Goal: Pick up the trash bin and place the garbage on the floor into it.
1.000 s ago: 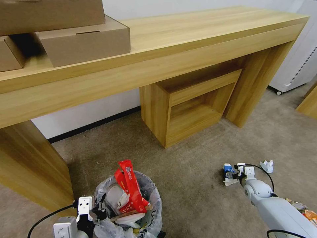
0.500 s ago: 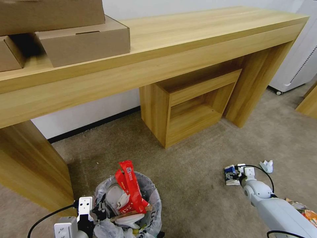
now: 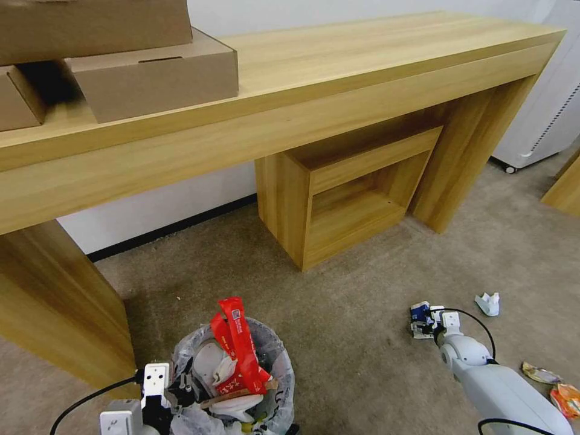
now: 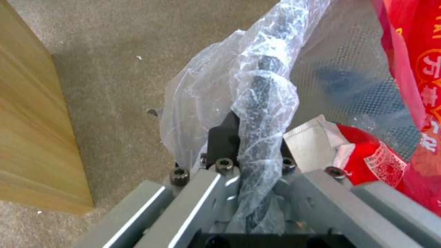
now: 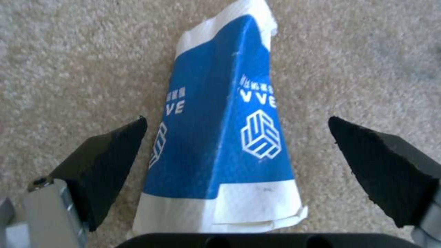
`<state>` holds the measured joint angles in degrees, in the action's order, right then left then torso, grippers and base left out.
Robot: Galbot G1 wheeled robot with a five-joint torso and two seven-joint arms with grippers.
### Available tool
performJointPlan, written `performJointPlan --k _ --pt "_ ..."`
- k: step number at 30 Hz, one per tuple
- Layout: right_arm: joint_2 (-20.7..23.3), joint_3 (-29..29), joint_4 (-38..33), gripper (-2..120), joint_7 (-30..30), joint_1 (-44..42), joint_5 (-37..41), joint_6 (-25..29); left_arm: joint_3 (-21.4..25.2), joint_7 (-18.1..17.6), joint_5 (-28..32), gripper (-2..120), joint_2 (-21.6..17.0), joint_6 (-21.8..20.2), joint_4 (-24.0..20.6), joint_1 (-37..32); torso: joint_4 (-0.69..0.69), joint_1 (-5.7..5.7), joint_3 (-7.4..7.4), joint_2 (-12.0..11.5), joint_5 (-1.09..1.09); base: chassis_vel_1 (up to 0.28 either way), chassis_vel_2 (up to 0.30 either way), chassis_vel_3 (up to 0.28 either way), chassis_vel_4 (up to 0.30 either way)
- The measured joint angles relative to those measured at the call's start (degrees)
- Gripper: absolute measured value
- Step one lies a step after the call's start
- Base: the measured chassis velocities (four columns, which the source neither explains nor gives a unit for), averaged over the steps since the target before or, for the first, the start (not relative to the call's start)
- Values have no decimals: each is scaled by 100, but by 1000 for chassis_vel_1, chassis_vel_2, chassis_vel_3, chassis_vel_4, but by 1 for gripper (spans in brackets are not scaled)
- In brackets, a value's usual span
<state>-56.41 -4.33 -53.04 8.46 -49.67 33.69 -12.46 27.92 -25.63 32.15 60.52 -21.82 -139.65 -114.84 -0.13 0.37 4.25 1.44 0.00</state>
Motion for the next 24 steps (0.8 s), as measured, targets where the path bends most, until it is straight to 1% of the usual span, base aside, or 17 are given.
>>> performJointPlan --k 3,4,5,6,7,8,10,12,14,15,17,18,22,23,24 --pt "-66 51 72 98 11 41 -32 54 -34 6 -43 0 23 9 14 0 1 0 0 0 0 0 0 0 0" --pt "-74 58 79 96 15 46 -35 61 -37 8 -49 0 25 9 16 0 1 0 0 0 0 0 0 0 0" --pt "-100 86 101 89 27 65 -41 83 -42 12 -59 0 26 9 17 0 1 0 0 0 0 0 0 0 0" --pt "-108 99 109 87 33 74 -42 98 -42 12 -60 0 23 10 17 0 0 0 0 0 0 0 0 0 0" --pt "-108 99 109 87 33 74 -42 98 -42 12 -60 0 23 10 17 0 0 0 0 0 0 0 0 0 0" --pt "-112 107 114 83 37 77 -43 110 -43 13 -60 0 20 10 17 0 1 0 0 0 0 0 0 0 0" --pt "-116 142 138 69 36 88 -55 169 -40 16 -64 0 4 18 9 -18 0 0 0 0 0 0 0 0 0" --pt "-116 143 138 68 35 89 -58 173 -40 16 -66 0 2 20 4 -23 0 0 0 0 0 0 0 0 0" --pt "-98 151 120 55 24 77 -60 184 -28 19 -73 0 -7 36 -13 -44 0 0 0 0 0 0 0 0 0" --pt "-98 151 120 55 24 77 -60 184 -28 19 -73 0 -7 36 -13 -44 0 0 0 0 0 0 0 0 0" --pt "-75 168 99 45 23 76 -48 190 -26 19 -87 0 -10 46 -15 -48 0 0 0 0 0 0 0 0 0" --pt "-75 168 99 45 23 76 -48 190 -26 19 -87 0 -10 46 -15 -48 0 0 0 0 0 0 0 0 0" --pt "-15 228 -10 26 24 98 84 208 -28 29 -183 0 12 77 -36 -110 0 0 0 0 0 0 0 0 0" --pt "-15 228 -10 26 24 98 84 208 -28 29 -183 0 12 77 -36 -110 0 0 0 0 0 0 0 0 0" --pt "-1 255 -41 20 25 119 131 222 -27 38 -209 0 12 82 -43 -127 0 0 0 0 0 0 0 0 0"
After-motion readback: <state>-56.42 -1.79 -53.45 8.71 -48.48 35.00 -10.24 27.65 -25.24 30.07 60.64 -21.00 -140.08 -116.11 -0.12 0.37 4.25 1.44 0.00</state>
